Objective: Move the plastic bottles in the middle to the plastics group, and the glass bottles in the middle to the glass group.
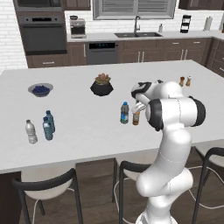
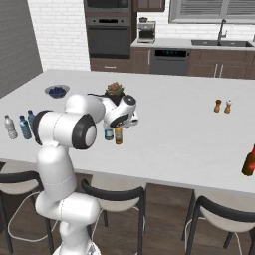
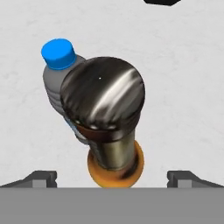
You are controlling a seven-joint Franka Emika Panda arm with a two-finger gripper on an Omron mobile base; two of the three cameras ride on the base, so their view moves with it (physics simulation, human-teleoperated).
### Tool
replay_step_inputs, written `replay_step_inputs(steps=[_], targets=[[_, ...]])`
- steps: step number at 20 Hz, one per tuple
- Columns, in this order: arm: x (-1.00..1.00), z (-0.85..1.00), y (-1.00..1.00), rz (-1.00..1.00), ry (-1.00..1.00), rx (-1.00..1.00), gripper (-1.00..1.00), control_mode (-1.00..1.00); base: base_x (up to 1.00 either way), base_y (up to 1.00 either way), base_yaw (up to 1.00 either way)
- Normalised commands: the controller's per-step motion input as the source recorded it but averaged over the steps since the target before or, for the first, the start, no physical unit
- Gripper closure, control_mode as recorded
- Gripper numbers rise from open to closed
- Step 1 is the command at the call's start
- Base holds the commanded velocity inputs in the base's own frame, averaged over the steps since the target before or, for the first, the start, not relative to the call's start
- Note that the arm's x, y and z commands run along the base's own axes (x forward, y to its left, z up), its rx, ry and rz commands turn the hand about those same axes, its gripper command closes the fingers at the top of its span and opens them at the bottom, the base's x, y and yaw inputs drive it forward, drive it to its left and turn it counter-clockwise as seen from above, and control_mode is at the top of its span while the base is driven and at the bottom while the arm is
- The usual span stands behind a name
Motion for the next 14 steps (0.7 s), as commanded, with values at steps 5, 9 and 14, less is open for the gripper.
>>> replay_step_inputs(steps=[5, 9, 14], targets=[[0.06, -0.02, 0.0, 0.05, 0.0, 0.0, -1.0, -1.0, 0.0, 0.0, 0.0], [0.07, -0.06, 0.0, 0.03, 0.0, 0.0, -1.0, -1.0, 0.0, 0.0, 0.0], [0.04, -0.07, 0.0, 0.01, 0.0, 0.0, -1.0, -1.0, 0.0, 0.0, 0.0]])
